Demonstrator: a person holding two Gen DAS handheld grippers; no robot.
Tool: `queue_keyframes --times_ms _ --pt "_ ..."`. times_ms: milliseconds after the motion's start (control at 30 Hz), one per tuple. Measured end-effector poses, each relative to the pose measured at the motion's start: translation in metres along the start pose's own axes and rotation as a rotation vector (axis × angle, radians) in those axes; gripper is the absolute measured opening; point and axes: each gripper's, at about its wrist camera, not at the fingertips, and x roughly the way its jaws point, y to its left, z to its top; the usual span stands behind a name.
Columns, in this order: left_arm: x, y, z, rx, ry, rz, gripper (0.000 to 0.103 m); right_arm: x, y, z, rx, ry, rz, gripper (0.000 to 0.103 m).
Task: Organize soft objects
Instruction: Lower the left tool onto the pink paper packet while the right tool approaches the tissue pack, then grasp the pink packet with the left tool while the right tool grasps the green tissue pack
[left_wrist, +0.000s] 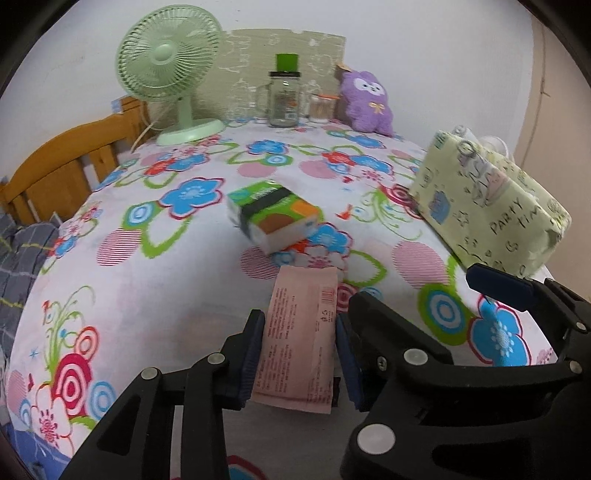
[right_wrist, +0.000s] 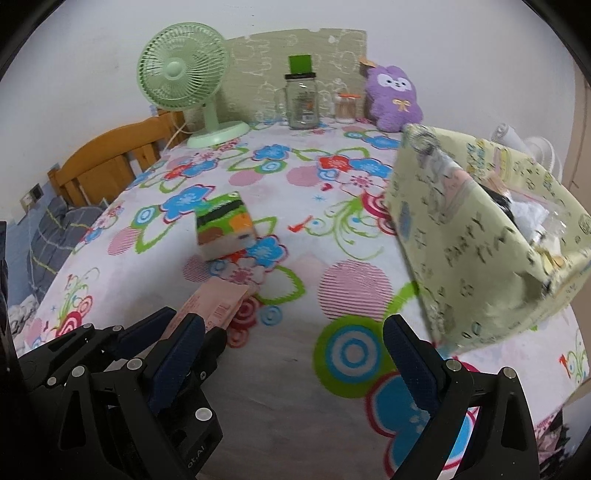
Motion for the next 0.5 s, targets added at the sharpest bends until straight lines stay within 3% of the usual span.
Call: queue_keyframes --times_ms 333,500 --pt "0.001 0.03 0.011 -0.066 -0.014 0.09 0.039 0.015 0.028 0.022 -0.083 -0.021 0.071 0.098" --pt "0.005 0.042 0.02 -0.091 -0.026 0.126 0.039 0.028 0.034 0.033 -0.07 -0.012 0.093 0.091"
